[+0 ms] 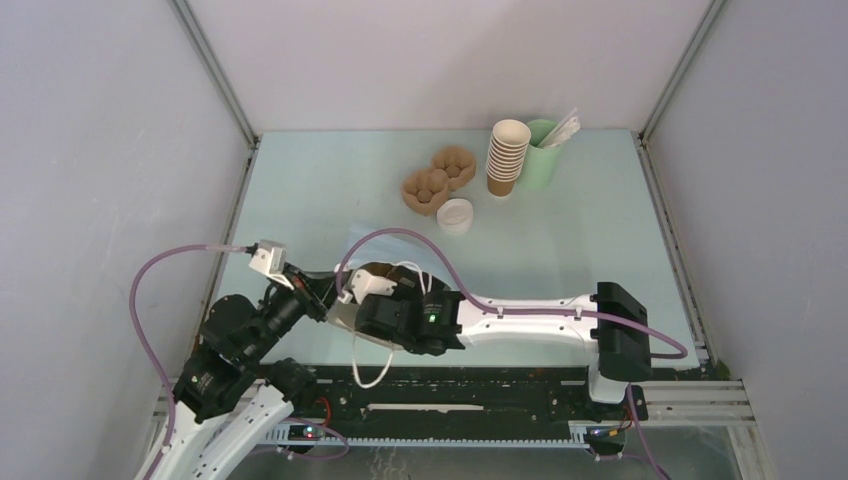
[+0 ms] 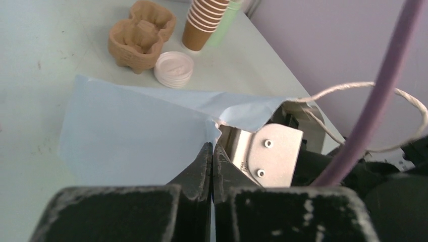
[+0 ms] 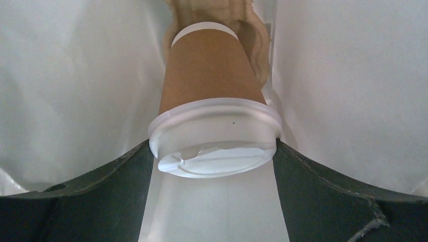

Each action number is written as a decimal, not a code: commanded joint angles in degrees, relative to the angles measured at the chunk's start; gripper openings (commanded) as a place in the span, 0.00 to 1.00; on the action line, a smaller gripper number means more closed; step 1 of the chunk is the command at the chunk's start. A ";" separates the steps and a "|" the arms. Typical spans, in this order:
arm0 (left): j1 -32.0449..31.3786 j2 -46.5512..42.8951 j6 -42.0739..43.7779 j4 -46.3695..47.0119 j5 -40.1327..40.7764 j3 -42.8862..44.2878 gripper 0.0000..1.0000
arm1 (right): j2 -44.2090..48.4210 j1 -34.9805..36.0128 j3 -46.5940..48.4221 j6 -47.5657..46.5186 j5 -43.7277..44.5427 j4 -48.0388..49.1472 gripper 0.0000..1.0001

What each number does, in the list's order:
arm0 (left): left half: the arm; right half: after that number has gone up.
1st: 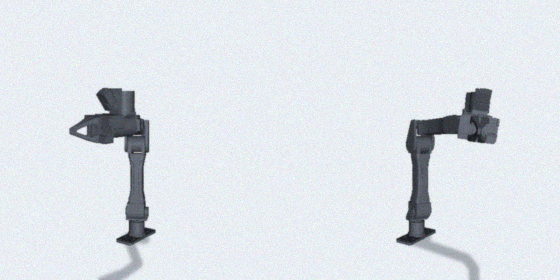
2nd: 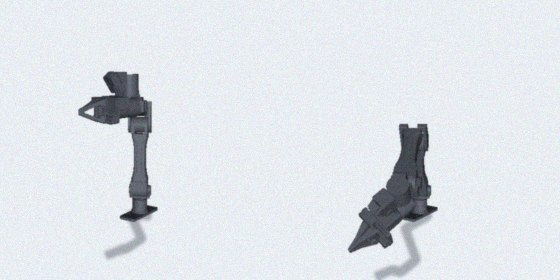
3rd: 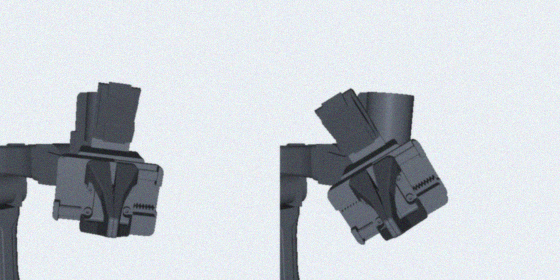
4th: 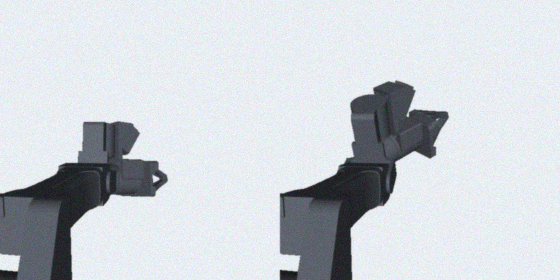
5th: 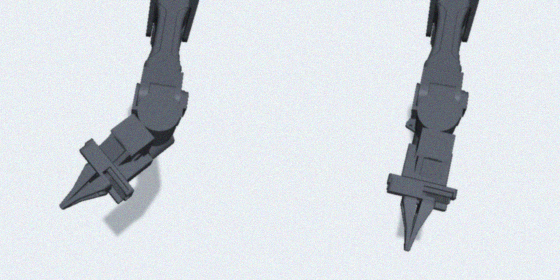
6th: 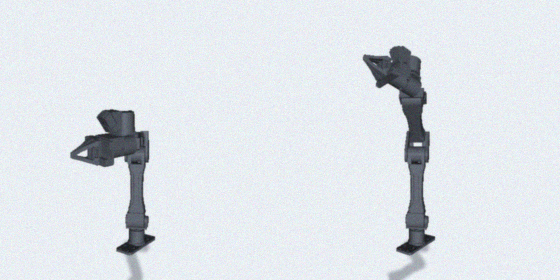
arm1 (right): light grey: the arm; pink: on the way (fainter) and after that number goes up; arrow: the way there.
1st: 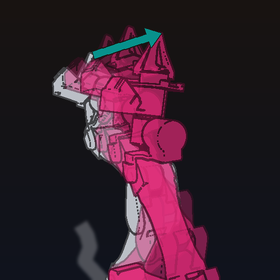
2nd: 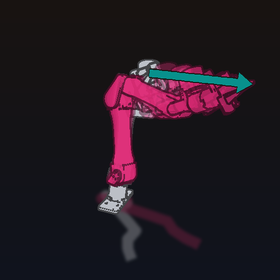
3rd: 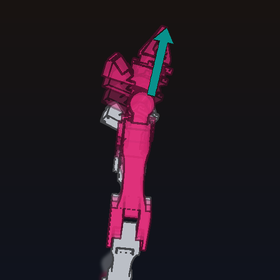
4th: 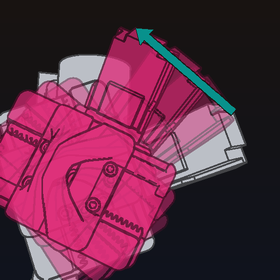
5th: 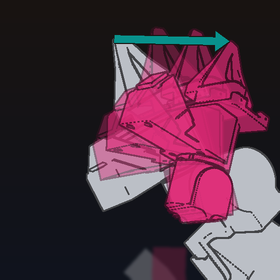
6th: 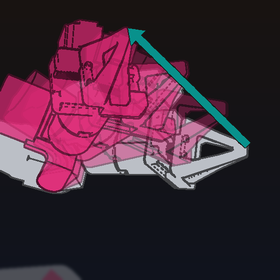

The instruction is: Pack the takeout coffee

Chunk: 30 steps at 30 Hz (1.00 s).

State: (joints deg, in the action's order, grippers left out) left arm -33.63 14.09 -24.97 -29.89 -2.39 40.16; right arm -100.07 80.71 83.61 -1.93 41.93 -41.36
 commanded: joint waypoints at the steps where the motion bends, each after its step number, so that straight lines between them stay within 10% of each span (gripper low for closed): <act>1: -0.12 1.22 -3.91 -4.09 8.55 0.50 0.04 | -1.62 0.30 4.74 4.95 1.74 -1.54 0.61; 11: -0.08 11.07 -7.39 -17.62 21.55 9.88 0.05 | -5.67 -7.24 15.64 9.83 -8.46 -9.99 0.61; 22: -0.12 16.18 -8.87 -23.69 23.97 15.59 0.62 | -7.67 -10.27 20.41 8.60 -14.78 -13.50 0.60; 30: -0.68 17.51 -13.42 -23.40 17.32 14.02 0.70 | -8.19 -10.80 21.10 9.80 -14.99 -14.01 0.60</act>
State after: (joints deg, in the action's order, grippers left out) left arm -33.63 30.28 -35.48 -53.78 17.26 53.34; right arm -107.74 70.70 102.10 6.33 27.94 -54.08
